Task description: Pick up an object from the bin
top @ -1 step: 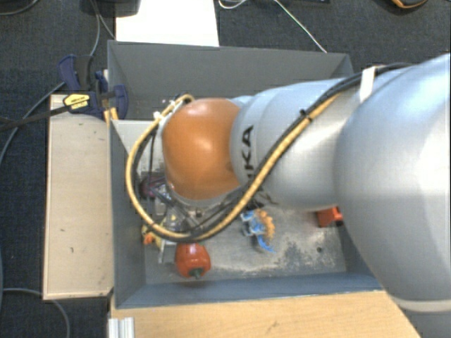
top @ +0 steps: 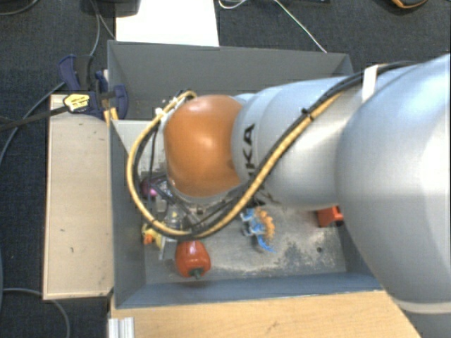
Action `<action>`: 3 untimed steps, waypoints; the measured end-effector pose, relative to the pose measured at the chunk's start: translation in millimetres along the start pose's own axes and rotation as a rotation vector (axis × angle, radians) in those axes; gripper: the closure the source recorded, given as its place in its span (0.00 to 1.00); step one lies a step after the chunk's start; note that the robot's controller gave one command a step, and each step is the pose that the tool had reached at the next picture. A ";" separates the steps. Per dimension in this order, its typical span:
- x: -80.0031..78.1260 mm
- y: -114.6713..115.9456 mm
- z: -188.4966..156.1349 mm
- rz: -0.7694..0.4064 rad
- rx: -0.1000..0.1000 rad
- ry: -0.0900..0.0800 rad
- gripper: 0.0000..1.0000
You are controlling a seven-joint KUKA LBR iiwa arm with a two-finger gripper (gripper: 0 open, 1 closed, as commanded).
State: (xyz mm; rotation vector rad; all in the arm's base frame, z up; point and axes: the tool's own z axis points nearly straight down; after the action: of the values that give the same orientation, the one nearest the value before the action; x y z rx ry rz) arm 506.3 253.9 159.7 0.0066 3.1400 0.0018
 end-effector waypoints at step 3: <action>-45.0 -13.0 89.2 0.780 0.007 0.009 0.00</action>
Offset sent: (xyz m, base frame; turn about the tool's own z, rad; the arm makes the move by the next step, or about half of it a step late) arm 0.0209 -0.0069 -0.0897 0.2255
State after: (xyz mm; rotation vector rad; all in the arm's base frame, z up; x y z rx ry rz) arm 551.4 240.8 70.5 1.2038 2.9097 -0.0083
